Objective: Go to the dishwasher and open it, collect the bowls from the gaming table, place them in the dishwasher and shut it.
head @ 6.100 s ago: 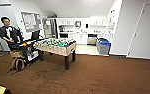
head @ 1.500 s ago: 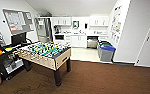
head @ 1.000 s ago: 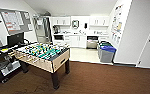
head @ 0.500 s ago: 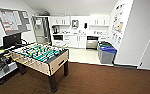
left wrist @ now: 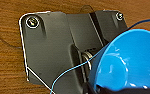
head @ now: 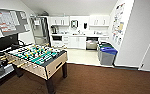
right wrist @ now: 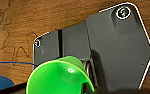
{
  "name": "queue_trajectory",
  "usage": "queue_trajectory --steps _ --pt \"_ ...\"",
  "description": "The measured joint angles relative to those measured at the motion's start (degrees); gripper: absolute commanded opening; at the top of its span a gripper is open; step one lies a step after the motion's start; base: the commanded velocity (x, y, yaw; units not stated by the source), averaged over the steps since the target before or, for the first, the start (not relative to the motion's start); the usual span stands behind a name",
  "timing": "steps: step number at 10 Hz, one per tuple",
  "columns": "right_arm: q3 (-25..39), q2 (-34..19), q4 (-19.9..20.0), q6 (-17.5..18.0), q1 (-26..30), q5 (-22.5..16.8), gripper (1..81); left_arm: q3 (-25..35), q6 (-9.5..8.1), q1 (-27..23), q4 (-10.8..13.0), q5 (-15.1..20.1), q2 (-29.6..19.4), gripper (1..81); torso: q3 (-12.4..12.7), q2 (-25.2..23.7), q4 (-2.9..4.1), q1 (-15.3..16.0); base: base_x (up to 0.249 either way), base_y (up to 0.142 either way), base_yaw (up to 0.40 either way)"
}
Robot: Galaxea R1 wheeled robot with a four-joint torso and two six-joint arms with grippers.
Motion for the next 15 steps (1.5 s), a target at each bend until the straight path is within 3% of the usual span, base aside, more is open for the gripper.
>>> queue_trajectory --steps 15 --pt "0.0 0.2 0.0 0.0 0.1 0.0 1.0 0.0 0.04 0.0 0.0 -0.1 0.0 1.0 0.0 0.0 0.00 0.0 0.167 -0.076 0.000"
